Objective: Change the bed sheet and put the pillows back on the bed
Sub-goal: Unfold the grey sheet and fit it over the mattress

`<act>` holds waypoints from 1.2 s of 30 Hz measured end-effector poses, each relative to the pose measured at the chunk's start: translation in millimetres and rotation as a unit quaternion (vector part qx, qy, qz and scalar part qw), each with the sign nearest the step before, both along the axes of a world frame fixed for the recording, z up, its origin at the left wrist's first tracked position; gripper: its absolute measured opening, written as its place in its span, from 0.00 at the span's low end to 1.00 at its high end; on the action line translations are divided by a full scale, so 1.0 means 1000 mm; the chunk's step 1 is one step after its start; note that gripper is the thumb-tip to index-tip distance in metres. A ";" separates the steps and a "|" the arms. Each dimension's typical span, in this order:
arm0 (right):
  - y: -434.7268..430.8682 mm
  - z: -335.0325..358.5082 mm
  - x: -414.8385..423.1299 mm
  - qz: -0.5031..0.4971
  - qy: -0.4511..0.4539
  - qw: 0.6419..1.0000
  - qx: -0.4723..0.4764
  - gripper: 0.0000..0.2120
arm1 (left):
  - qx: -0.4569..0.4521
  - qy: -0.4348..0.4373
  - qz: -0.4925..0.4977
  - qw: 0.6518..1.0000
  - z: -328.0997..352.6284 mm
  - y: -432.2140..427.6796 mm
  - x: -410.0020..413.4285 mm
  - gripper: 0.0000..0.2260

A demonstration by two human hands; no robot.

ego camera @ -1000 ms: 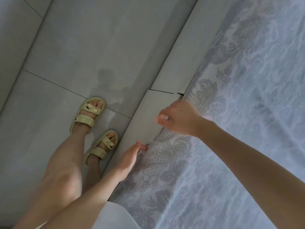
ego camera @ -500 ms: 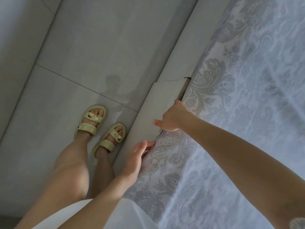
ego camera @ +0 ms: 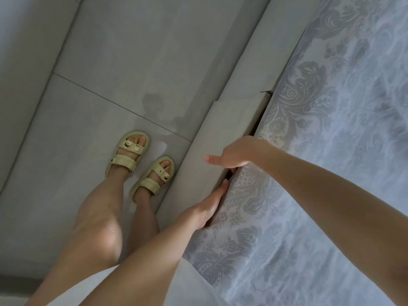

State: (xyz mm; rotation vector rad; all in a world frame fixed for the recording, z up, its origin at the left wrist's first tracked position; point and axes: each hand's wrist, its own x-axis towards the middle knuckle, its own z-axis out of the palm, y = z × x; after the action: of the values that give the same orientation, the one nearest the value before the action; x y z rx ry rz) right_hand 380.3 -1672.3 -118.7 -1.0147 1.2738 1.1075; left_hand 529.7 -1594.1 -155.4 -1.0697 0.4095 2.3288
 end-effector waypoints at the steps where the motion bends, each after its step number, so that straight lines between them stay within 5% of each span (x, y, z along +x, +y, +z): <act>1: 0.004 -0.004 0.005 0.036 0.003 0.999 0.013 0.41 | -0.010 0.001 -0.001 1.000 -0.001 -0.004 0.000 0.31; 6: 0.012 -0.032 0.010 0.042 0.038 0.997 0.058 0.43 | -0.086 -0.111 0.074 0.987 -0.003 -0.008 0.039 0.32; 10: 0.011 -0.022 0.013 0.028 0.035 0.999 0.028 0.41 | -0.067 -0.068 0.068 0.993 0.007 0.017 0.064 0.26; 17: 0.024 0.013 0.050 -0.112 0.007 0.974 -0.198 0.42 | 0.026 -0.019 0.016 0.999 0.011 0.020 0.048 0.26; 22: 0.051 0.030 0.091 -0.140 -0.029 0.972 -0.186 0.37 | -0.094 -0.033 0.033 0.995 0.002 0.005 0.077 0.26; 30: 0.090 0.011 0.135 -0.012 -0.069 0.990 -0.126 0.32 | -0.123 -0.082 -0.011 0.989 0.006 0.045 0.171 0.21; 36: 0.097 -0.004 0.152 0.069 -0.007 0.996 -0.052 0.35 | -0.125 -0.074 -0.020 0.989 0.003 0.071 0.206 0.20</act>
State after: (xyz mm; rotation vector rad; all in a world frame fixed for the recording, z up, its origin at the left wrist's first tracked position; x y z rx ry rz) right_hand 532.5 -1575.1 -123.2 -1.2014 1.2765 1.1464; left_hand 735.2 -1522.8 -152.2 -1.3298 0.6728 2.1865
